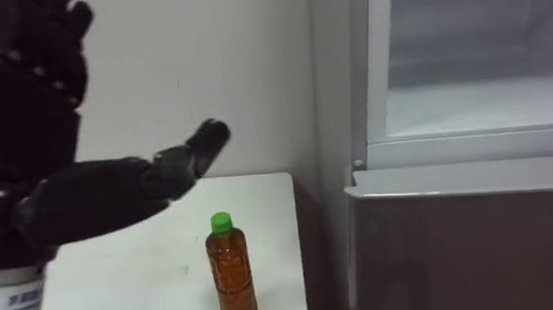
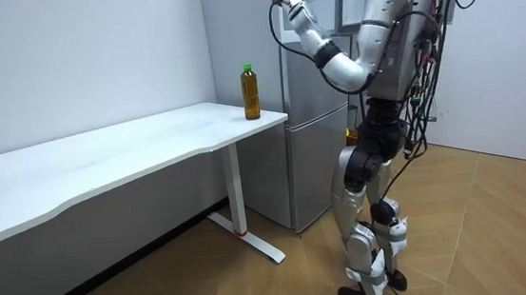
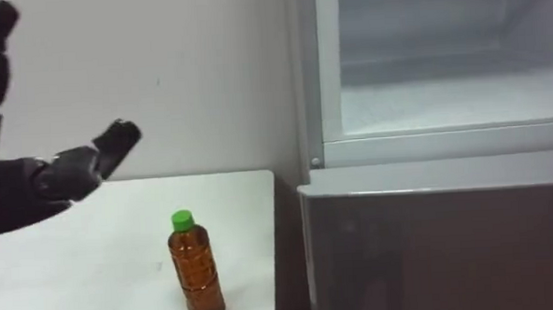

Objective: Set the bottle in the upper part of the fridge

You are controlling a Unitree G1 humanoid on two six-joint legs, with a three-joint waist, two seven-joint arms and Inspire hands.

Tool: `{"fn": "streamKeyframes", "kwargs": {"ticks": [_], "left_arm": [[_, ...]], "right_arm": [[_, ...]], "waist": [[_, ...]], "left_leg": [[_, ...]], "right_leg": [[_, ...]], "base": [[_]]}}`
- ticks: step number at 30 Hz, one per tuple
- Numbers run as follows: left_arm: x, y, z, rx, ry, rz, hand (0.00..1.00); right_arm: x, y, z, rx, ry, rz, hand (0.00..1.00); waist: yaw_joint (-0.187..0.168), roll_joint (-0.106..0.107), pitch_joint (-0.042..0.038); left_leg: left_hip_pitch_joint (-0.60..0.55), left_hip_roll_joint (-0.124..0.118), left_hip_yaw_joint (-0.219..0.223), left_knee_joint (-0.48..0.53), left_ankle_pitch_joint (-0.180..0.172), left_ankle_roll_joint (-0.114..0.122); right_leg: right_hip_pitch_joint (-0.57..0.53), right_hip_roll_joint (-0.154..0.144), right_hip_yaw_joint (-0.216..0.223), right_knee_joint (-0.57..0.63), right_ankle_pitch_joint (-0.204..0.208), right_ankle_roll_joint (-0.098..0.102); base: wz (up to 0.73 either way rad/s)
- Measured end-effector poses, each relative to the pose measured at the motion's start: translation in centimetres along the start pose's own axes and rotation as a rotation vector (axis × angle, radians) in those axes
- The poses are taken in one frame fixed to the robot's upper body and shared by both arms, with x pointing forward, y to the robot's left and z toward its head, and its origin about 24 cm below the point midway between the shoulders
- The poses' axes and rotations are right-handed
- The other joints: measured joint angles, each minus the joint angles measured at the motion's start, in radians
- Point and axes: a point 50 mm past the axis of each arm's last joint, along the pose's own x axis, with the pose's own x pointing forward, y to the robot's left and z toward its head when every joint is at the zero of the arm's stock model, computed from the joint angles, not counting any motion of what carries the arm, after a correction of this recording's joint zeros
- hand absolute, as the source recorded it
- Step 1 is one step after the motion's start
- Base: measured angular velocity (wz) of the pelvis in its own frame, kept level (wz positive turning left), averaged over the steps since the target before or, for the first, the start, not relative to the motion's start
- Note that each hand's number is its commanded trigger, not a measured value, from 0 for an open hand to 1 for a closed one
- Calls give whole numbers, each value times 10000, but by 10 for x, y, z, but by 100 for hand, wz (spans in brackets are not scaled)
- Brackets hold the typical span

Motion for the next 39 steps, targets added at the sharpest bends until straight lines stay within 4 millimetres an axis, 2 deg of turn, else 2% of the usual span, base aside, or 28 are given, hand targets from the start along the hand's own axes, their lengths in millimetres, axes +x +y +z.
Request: {"fn": "streamKeyframes", "kwargs": {"ticks": [5, 9, 10, 11, 13, 17, 18, 20, 21, 22, 23, 25, 27, 30, 34, 39], "left_arm": [[-28, 37, -21, 479, 1682, 2210, 0], [-63, 63, -40, 882, 3446, 3771, 0], [-74, 72, -43, 1126, 3873, 4330, 0], [-79, 75, -45, 1253, 4100, 4531, 0], [-98, 86, -51, 1696, 4901, 5173, 0], [-128, 100, -64, 2268, 6248, 6032, 0], [-138, 103, -65, 2193, 6635, 6397, 0], [-154, 107, -72, 2134, 7288, 6810, 0], [-172, 111, -81, 2233, 8016, 7134, 0], [-194, 115, -89, 2446, 8997, 7441, 0], [-205, 116, -93, 2546, 9500, 7605, 0], [-249, 113, -106, 2562, 11421, 8203, 0], [-273, 106, -111, 2115, 12472, 8620, 0], [-314, 96, -115, 2354, 14398, 8664, 0], [-365, 88, -104, 2926, 16757, 8491, 0], [-402, 81, -88, 3895, 18875, 6917, 0]], "right_arm": [[-3, -5, -9, 446, 50, -179, 0], [-8, -9, -19, 774, 86, -314, 0], [-8, -10, -21, 840, 52, -340, 0], [-9, -11, -22, 907, 53, -366, 0], [-11, -13, -28, 1109, 160, -446, 0], [-12, -14, -31, 1371, 197, -469, 0], [-12, -14, -30, 1399, 171, -452, 0], [-13, -15, -33, 1432, 256, -486, 0], [-13, -16, -33, 1471, 245, -530, 0], [-13, -17, -33, 1536, 223, -567, 0], [-13, -17, -33, 1553, 220, -554, 0], [-13, -17, -33, 1514, 231, -482, 0], [-13, -16, -32, 1558, 199, -415, 0], [-13, -16, -32, 1538, 204, -308, 0], [-13, -16, -33, 1512, 254, -276, 0], [-13, -16, -33, 1515, 282, -258, 0]], "waist": [[254, -32, -10], [410, -91, -9], [472, -120, -31], [486, -66, -1], [605, -160, -58], [736, -185, -70], [752, -154, -95], [862, -195, -83], [926, -191, -51], [901, -156, -51], [887, -150, -48], [836, -200, -35], [840, -288, 4], [773, -395, 8], [606, -451, 9], [594, -475, 8]], "left_leg": [[-2, -231, -407, 46, 27, 39], [-13, -337, -564, 252, 2, 84], [-16, -350, -574, 251, 1, 86], [-25, -361, -591, 252, 1, 86], [-19, -420, -708, 232, 4, 92], [-24, -447, -771, 229, -1, 102], [-17, -448, -770, 229, -10, 111], [13, -451, -762, 191, -12, 113], [63, -450, -755, 138, -8, 116], [166, -447, -745, 76, -5, 117], [219, -447, -742, 48, -5, 117], [227, -448, -774, 62, -12, 114], [174, -448, -774, 76, -26, 109], [179, -450, -775, 84, -31, 112], [139, -442, -699, 72, -44, 107], [184, -397, -515, 36, -41, 107]], "right_leg": [[80, -165, -135, 147, -251, 41], [179, -259, -318, 154, -453, 54], [176, -283, -338, 145, -494, 64], [168, -292, -346, 141, -512, 71], [172, -310, -344, 162, -563, 95], [196, -312, -348, 217, -562, 98], [204, -319, -373, 217, -561, 100], [212, -322, -363, 235, -559, 102], [201, -334, -330, 328, -559, 103], [234, -338, -313, 363, -561, 105], [274, -337, -315, 356, -563, 107], [345, -329, -322, 338, -563, 109], [332, -329, -328, 333, -563, 108], [295, -334, -346, 327, -563, 108], [205, -334, -311, 321, -563, 108], [190, -328, -183, 309, -564, 107]], "base": [[24], [18], [7], [9], [10], [4], [0], [0], [-6], [-7], [0], [2], [0], [-1], [-6], [-9]]}}
